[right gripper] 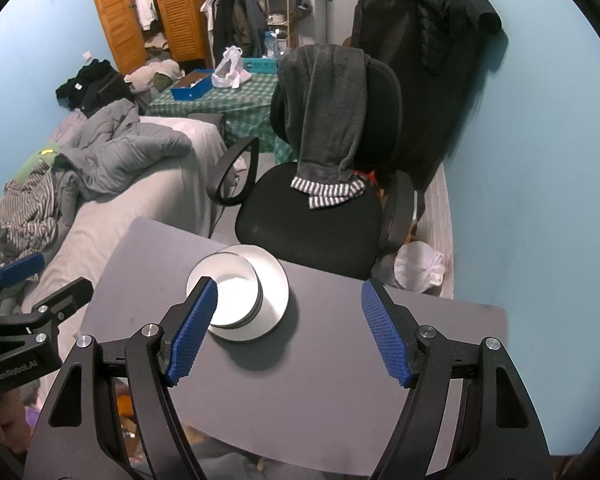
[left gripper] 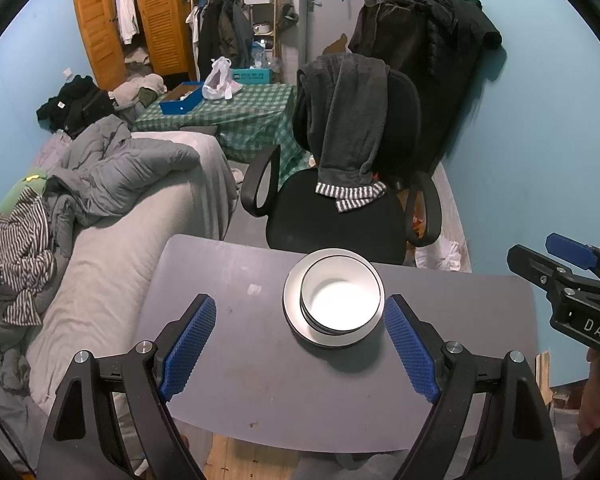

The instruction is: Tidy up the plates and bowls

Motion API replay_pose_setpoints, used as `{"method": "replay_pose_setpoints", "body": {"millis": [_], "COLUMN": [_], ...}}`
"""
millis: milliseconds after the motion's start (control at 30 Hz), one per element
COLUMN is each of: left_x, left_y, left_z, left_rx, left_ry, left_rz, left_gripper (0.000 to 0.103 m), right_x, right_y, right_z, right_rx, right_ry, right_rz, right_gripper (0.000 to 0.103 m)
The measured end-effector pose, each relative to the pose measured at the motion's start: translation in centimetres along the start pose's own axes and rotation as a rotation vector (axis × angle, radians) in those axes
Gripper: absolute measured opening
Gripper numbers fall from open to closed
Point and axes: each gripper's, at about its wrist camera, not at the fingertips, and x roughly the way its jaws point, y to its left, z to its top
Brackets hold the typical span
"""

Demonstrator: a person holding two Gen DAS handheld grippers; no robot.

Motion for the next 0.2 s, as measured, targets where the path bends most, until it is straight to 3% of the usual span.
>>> {"method": "replay_pose_setpoints", "body": {"millis": [200], "left_x": [-0.03], "left_y": [0.18], "left_z": [-0.34], "left_rx": [0.006], "left_ry": [0.000], "left_rz": [0.003], "left_gripper": [0.087], "right_x": [-0.07], "right_y": [0.38], "right_z": [-0.49], "right_rx": [0.003], "right_ry": [0.002], "right_rz": [0.003], "right_gripper": [0.074]}}
